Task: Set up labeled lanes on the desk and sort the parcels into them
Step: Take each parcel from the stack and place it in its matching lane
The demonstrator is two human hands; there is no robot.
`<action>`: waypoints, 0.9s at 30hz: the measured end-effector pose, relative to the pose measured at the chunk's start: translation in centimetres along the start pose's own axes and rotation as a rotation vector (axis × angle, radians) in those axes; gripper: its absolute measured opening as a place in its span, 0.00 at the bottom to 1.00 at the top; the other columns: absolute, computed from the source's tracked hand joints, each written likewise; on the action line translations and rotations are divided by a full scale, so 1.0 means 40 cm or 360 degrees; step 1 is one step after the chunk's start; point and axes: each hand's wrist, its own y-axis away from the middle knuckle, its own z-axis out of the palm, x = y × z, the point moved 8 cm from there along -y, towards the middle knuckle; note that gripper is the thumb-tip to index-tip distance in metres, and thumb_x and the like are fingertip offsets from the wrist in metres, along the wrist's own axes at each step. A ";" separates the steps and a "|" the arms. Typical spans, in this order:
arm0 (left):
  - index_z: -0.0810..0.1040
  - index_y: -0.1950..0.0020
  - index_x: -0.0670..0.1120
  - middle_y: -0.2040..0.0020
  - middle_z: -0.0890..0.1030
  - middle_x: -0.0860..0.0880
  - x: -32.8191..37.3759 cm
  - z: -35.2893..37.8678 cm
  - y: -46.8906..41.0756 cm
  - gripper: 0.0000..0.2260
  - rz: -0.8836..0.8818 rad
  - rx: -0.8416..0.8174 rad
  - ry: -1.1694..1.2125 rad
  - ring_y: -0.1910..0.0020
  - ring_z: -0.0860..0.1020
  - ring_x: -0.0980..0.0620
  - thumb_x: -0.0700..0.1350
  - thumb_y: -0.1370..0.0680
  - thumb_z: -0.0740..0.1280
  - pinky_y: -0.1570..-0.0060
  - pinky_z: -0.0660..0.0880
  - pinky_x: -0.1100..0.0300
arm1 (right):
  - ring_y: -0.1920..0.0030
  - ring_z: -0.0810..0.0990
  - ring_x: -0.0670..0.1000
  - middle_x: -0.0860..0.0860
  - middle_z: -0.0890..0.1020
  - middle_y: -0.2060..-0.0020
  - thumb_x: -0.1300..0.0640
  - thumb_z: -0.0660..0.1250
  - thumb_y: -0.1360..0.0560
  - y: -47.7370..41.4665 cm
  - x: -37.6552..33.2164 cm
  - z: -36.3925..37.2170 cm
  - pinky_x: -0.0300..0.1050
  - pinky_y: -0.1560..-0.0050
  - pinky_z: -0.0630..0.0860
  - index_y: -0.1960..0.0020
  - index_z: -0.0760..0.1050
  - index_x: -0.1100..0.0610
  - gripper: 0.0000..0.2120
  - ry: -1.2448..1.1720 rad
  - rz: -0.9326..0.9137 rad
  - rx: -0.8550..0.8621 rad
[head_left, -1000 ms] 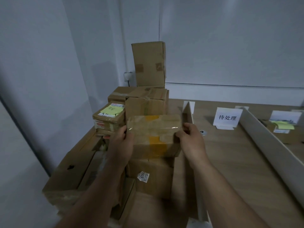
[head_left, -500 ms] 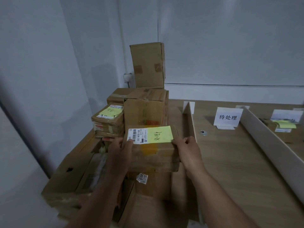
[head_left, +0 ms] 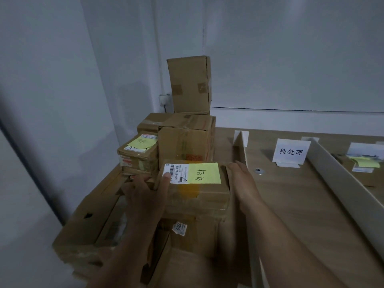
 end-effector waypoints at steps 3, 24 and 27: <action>0.76 0.51 0.49 0.54 0.81 0.53 0.036 -0.011 0.023 0.29 -0.0058 -0.0010 0.0197 0.61 0.80 0.54 0.73 0.35 0.64 0.71 0.76 0.65 | 0.58 0.75 0.44 0.48 0.77 0.59 0.52 0.55 0.20 -0.009 -0.005 0.023 0.46 0.51 0.73 0.54 0.70 0.55 0.10 0.0013 0.0052 -0.0131; 0.72 0.58 0.59 0.56 0.75 0.65 0.039 -0.019 0.118 0.08 0.0154 -0.0474 0.0416 0.56 0.76 0.62 0.47 0.21 0.63 0.54 0.80 0.53 | 0.53 0.81 0.53 0.52 0.84 0.56 0.50 0.69 0.25 0.123 0.047 0.064 0.52 0.46 0.77 0.58 0.79 0.56 0.09 0.0163 0.0100 -0.0394; 0.73 0.56 0.58 0.53 0.78 0.61 0.032 -0.039 0.146 0.08 0.0134 -0.0497 0.0546 0.55 0.78 0.61 0.45 0.21 0.64 0.60 0.79 0.61 | 0.50 0.81 0.50 0.49 0.84 0.53 0.54 0.68 0.25 0.169 0.050 0.070 0.46 0.46 0.77 0.52 0.80 0.52 0.04 0.0109 0.0010 -0.0399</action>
